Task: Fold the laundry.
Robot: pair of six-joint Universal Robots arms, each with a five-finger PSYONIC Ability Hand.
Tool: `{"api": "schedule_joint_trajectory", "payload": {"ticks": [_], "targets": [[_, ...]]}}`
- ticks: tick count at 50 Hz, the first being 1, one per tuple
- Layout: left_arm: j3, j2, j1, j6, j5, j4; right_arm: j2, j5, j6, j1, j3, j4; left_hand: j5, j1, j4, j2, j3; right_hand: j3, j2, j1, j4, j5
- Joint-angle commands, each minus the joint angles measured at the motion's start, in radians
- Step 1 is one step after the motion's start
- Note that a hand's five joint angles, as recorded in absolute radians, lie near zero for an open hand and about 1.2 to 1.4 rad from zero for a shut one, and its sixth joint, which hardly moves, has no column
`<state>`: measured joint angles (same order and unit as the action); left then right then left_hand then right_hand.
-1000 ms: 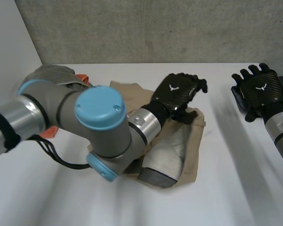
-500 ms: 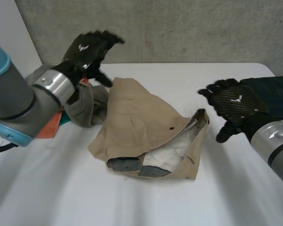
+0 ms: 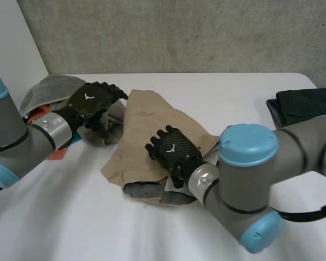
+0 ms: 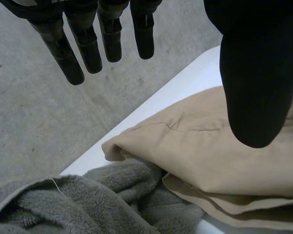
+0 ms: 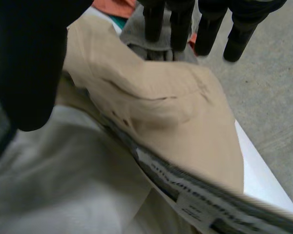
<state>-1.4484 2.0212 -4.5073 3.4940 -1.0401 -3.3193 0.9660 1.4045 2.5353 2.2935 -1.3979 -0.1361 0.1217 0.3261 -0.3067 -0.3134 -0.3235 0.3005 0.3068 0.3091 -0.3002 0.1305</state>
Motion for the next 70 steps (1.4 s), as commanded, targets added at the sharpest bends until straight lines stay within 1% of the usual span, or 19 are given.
{"api": "schedule_joint_trajectory", "payload": {"ticks": [1,2,6,8,14,20,31,35,39,40,43,45,47,48,51,55,56,60,70], "targets": [[-0.052,-0.059,-0.015,-0.003,-0.008,-0.017,-0.090,0.083,-0.007,0.000,0.112,-0.063,0.029,-0.001,-0.018,-0.012,-0.002,0.972,0.966,0.964,-0.973,0.968],[-0.050,-0.059,-0.019,-0.003,-0.018,-0.028,-0.081,0.096,-0.007,0.000,0.112,-0.071,0.023,-0.007,-0.013,-0.006,0.004,1.095,1.088,1.086,-1.095,1.090],[-0.032,-0.058,-0.035,-0.003,-0.057,-0.074,0.052,0.114,0.013,-0.009,0.111,-0.088,-0.012,-0.042,0.023,0.029,0.039,1.096,1.089,1.087,-1.096,1.091],[-0.003,-0.044,-0.041,-0.001,-0.081,-0.103,0.118,0.111,0.020,-0.009,0.105,-0.080,-0.088,-0.118,0.099,0.106,0.116,1.096,1.089,1.087,-1.096,1.091],[0.114,0.065,-0.049,0.002,-0.098,-0.109,0.287,0.042,0.045,-0.005,0.059,-0.051,-0.121,-0.151,0.131,0.138,0.148,1.096,1.089,1.087,-1.096,1.091],[0.197,0.168,-0.012,0.007,-0.089,-0.111,0.465,-0.036,0.072,-0.011,0.024,0.064,-0.121,-0.151,0.131,0.138,0.148,1.096,1.089,1.087,-1.096,1.091],[0.309,0.326,0.100,0.008,-0.094,-0.164,0.669,-0.088,0.171,-0.014,-0.062,0.112,-0.118,-0.148,0.128,0.135,0.145,1.096,1.089,1.087,-1.096,1.091],[0.315,0.332,0.119,0.003,-0.123,-0.236,0.749,-0.127,0.183,-0.014,-0.118,0.118,-0.086,-0.116,0.096,0.103,0.113,1.096,1.089,1.087,-1.096,1.091],[0.315,0.332,0.132,0.002,-0.201,-0.305,0.786,-0.142,0.184,-0.014,-0.147,0.125,-0.048,-0.077,0.058,0.065,0.075,1.096,1.089,1.087,-1.096,1.091],[0.315,0.330,0.143,-0.001,-0.222,-0.318,0.790,-0.144,0.184,-0.016,-0.150,0.125,-0.021,-0.051,0.032,0.038,0.049,1.096,1.089,1.087,-1.096,1.091],[0.312,0.327,0.157,-0.010,-0.227,-0.318,0.797,-0.142,0.186,-0.023,-0.155,0.125,0.072,0.042,-0.062,-0.055,-0.045,1.096,1.089,1.087,-1.096,1.091],[0.300,0.327,0.171,-0.026,-0.216,-0.315,0.800,-0.142,0.186,-0.031,-0.155,0.125,0.316,0.286,-0.305,-0.298,-0.288,1.096,1.089,1.087,-1.096,1.091],[0.293,0.327,0.180,-0.039,-0.204,-0.309,0.803,-0.137,0.191,-0.040,-0.150,0.124,0.638,0.608,-0.627,-0.620,-0.610,1.096,1.089,1.087,-1.096,1.091],[0.281,0.329,0.189,-0.059,-0.183,-0.306,0.803,-0.136,0.192,-0.043,-0.147,0.122,1.084,1.054,-1.074,-1.067,-1.057,1.096,1.089,1.087,-1.096,1.091],[0.260,0.326,0.198,-0.079,-0.153,-0.307,0.803,-0.130,0.197,-0.072,-0.138,0.121,1.100,1.070,-1.090,-1.083,-1.073,1.096,1.089,1.087,-1.096,1.091],[0.246,0.260,0.197,-0.089,-0.185,-0.307,0.803,-0.131,0.220,-0.141,-0.118,0.124,1.100,1.070,-1.090,-1.083,-1.073,1.096,1.089,1.087,-1.096,1.091],[0.237,0.188,0.186,-0.090,-0.231,-0.306,0.803,-0.131,0.226,-0.155,-0.115,0.124,1.100,1.070,-1.090,-1.083,-1.073,1.096,1.089,1.087,-1.096,1.091],[0.197,0.029,0.157,-0.096,-0.331,-0.310,0.803,-0.130,0.258,-0.213,-0.092,0.119,1.100,1.070,-1.090,-1.083,-1.073,1.096,1.089,1.087,-1.096,1.091],[0.096,-0.338,0.143,-0.199,-0.345,-0.307,0.804,-0.127,0.390,-0.359,-0.030,0.122,1.100,1.070,-1.090,-1.083,-1.073,1.096,1.089,1.087,-1.096,1.091]]}}
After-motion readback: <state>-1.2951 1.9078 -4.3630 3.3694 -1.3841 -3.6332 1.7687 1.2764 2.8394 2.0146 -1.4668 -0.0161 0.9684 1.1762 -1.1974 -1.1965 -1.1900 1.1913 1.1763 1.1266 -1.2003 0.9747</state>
